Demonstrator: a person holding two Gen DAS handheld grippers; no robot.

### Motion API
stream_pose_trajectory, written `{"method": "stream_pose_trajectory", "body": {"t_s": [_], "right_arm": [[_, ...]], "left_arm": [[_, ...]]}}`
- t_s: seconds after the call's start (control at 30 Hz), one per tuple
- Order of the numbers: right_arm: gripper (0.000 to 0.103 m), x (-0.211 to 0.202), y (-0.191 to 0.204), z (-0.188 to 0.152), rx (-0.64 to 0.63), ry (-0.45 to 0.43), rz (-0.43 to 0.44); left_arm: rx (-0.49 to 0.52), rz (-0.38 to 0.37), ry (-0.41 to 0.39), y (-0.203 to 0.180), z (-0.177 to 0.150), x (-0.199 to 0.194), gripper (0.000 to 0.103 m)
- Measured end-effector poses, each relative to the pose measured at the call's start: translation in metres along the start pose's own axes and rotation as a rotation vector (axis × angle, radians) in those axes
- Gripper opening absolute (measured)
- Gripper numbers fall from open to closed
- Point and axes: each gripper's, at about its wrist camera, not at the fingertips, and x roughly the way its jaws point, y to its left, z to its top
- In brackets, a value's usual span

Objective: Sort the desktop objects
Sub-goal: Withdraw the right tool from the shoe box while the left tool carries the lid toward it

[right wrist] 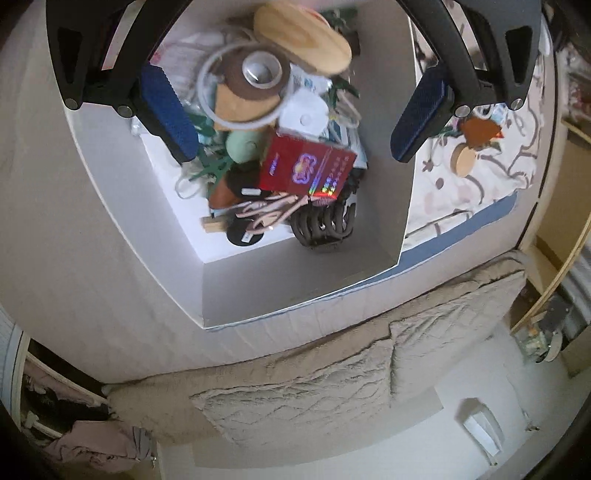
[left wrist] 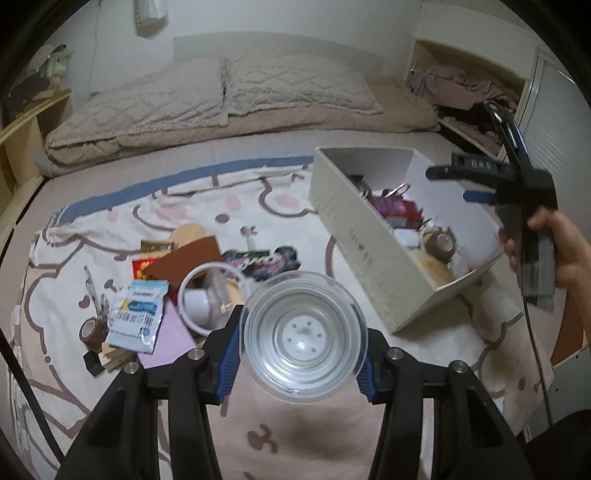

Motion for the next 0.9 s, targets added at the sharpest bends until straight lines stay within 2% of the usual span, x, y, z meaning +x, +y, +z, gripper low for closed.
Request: {"method": "stream_pose_trajectory", "body": {"t_s": [0.17,0.3,0.57,0.9], "right_arm": [[0.103,-0.019,-0.013,-0.005,-0.011,-0.034,-0.008],[0.103,-0.024,-0.026,-0.007,0.025,-0.039,0.002],[0.103,-0.028,-0.040,-0.004,0.061,-0.077,0.046],[0.103,-0.022,-0.045,-0.004,0.050,-0.113,0.091]], "left_arm": [[-0.043,-0.019,-0.020,-0.016,0.021,-0.003,0.051],[-0.035,-0.017,-0.054,-0.033,0.040,0.001,0.051],[-0.061,-0.091,-0.060,-0.071,0.069,0.047,0.051],[0.034,-0.160,-0.029,-0.120,0.082,0.091,0.051]]}}
